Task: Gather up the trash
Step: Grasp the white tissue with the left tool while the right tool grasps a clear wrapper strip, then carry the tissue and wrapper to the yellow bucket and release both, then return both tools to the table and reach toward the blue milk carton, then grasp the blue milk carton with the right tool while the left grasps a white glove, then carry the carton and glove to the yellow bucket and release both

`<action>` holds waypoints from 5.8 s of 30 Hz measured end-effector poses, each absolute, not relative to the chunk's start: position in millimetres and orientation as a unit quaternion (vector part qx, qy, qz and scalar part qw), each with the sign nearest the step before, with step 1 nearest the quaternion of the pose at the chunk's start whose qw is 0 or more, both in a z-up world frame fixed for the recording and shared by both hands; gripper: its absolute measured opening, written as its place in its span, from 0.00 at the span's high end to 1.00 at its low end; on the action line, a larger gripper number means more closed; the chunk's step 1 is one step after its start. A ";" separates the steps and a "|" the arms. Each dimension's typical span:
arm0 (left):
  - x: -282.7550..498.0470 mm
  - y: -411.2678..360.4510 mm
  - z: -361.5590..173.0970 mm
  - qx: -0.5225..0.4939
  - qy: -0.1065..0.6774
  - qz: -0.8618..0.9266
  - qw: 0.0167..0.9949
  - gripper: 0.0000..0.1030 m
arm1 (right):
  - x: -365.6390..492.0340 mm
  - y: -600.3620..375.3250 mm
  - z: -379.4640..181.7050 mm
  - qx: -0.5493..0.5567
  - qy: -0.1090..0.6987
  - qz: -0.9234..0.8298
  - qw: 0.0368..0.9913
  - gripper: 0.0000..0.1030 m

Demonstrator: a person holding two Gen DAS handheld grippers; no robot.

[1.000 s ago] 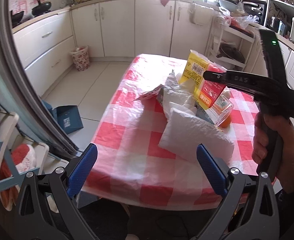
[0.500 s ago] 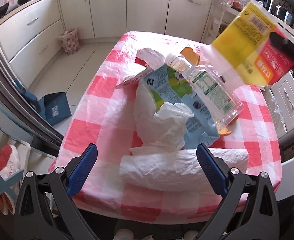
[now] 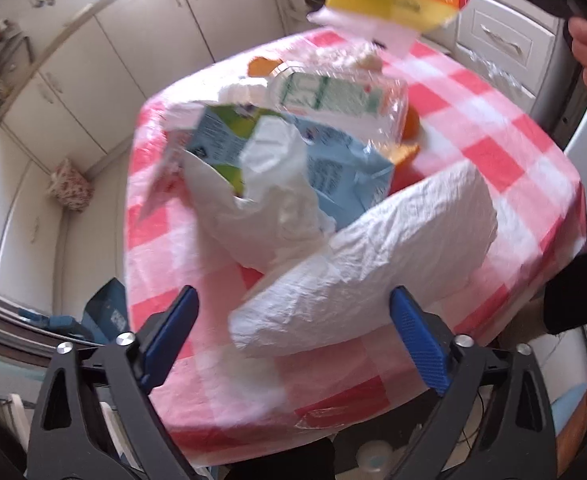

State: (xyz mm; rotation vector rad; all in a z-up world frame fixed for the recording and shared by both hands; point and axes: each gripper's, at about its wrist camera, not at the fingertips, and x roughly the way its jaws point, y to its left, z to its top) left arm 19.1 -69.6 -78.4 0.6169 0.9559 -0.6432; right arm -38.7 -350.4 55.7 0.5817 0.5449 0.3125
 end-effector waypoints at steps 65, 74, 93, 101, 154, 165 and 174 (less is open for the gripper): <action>-33.0 -490.8 -153.7 0.101 0.572 -0.406 0.705 0.66 | -194.5 -585.5 74.1 0.320 0.186 -0.145 0.917 0.30; -23.5 -459.8 -103.6 0.093 0.542 -0.405 0.731 0.43 | -196.0 -596.5 71.9 0.352 0.171 -0.136 0.910 0.30; 5.6 -86.0 8.2 -0.048 0.417 -0.153 0.895 0.21 | -140.9 -476.3 99.2 0.254 0.197 -0.018 0.947 0.30; 46.1 -27.9 -42.7 -0.122 0.482 -0.095 0.863 0.21 | -94.3 -400.7 84.6 0.220 0.252 0.067 0.940 0.30; 79.4 6.1 -93.3 0.013 0.550 -0.142 0.823 0.51 | 15.3 -193.8 -39.1 0.175 0.474 0.251 0.826 0.55; 75.4 -33.5 -106.5 0.093 0.534 -0.129 0.830 0.50 | -31.5 -241.9 -28.2 0.167 0.480 0.266 0.819 0.57; 49.7 -53.9 -86.4 0.073 0.538 -0.252 0.801 0.89 | -69.4 -309.4 -7.0 0.231 0.443 0.266 0.825 0.57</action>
